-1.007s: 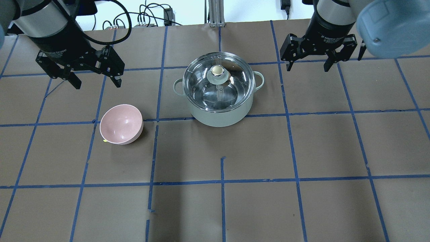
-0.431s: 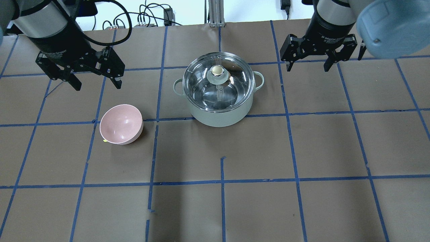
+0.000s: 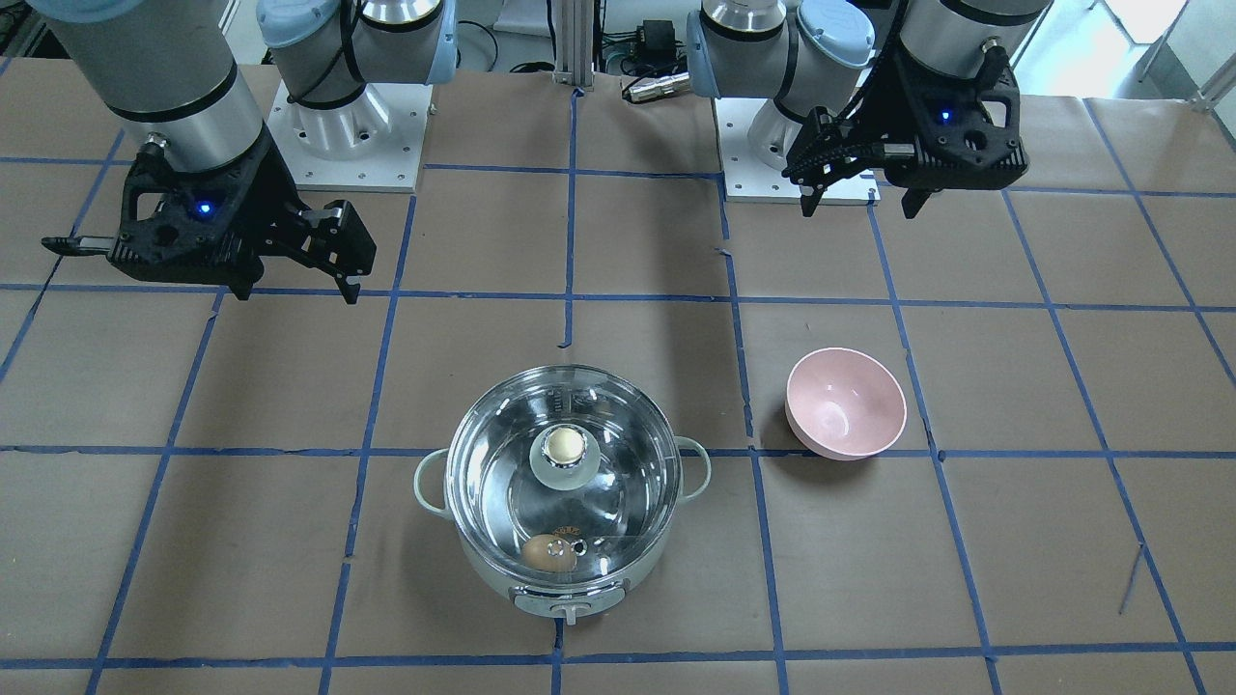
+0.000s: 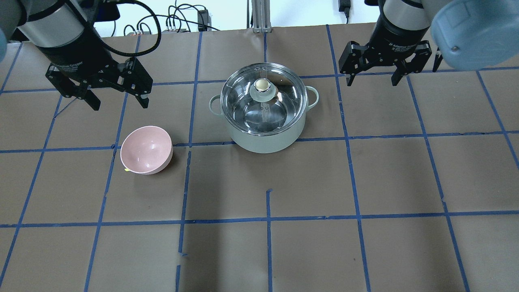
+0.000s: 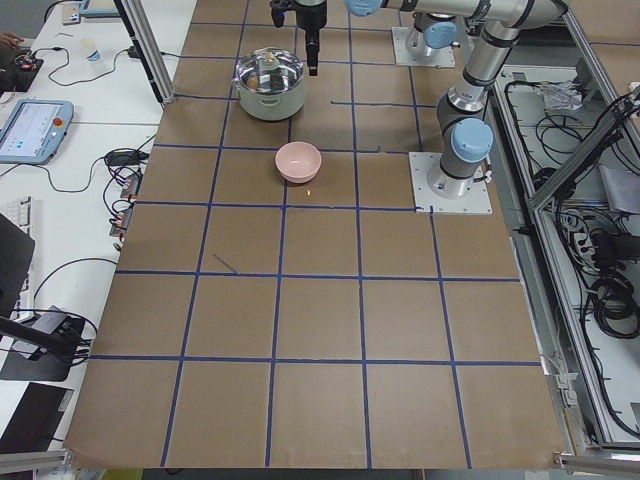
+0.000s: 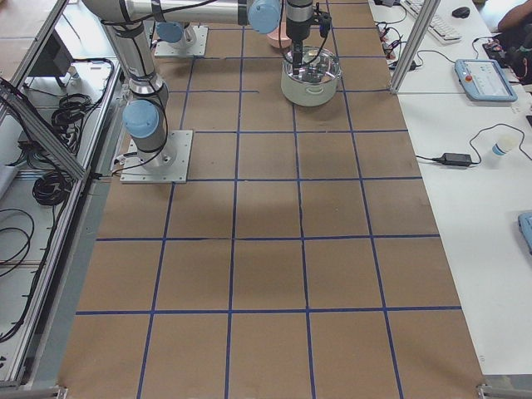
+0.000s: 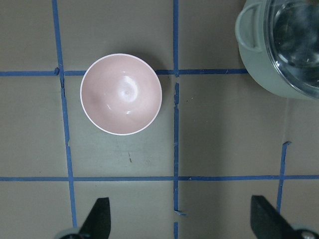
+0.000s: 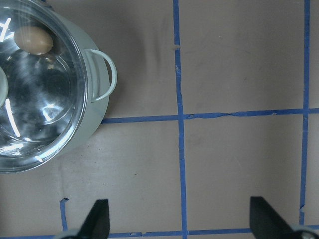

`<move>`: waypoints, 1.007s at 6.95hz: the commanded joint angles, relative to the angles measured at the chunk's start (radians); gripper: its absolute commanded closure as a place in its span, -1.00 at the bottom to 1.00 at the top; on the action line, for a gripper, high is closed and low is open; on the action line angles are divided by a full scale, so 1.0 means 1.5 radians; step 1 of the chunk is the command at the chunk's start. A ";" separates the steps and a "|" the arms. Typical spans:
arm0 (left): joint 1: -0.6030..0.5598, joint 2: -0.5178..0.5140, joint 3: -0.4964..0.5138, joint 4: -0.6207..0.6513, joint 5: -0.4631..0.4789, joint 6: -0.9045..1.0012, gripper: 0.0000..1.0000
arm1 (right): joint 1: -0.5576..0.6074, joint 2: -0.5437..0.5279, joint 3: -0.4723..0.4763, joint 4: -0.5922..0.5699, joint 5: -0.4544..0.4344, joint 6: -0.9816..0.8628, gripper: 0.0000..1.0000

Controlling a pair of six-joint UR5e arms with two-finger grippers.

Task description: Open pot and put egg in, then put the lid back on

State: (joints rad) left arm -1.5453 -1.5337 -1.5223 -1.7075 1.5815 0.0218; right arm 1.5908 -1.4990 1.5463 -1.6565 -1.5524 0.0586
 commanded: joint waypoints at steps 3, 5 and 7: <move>-0.002 0.001 -0.002 0.002 0.000 0.001 -1.00 | -0.002 0.001 -0.001 0.000 0.000 -0.001 -0.99; 0.000 0.001 -0.005 0.002 0.001 0.003 -1.00 | -0.006 0.000 -0.001 0.000 0.000 -0.013 -0.99; -0.001 0.001 -0.006 0.002 0.001 0.004 -1.00 | -0.005 0.000 -0.001 0.000 0.000 -0.014 -0.99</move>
State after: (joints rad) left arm -1.5462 -1.5324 -1.5299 -1.7042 1.5830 0.0261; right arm 1.5826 -1.4985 1.5447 -1.6559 -1.5524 0.0395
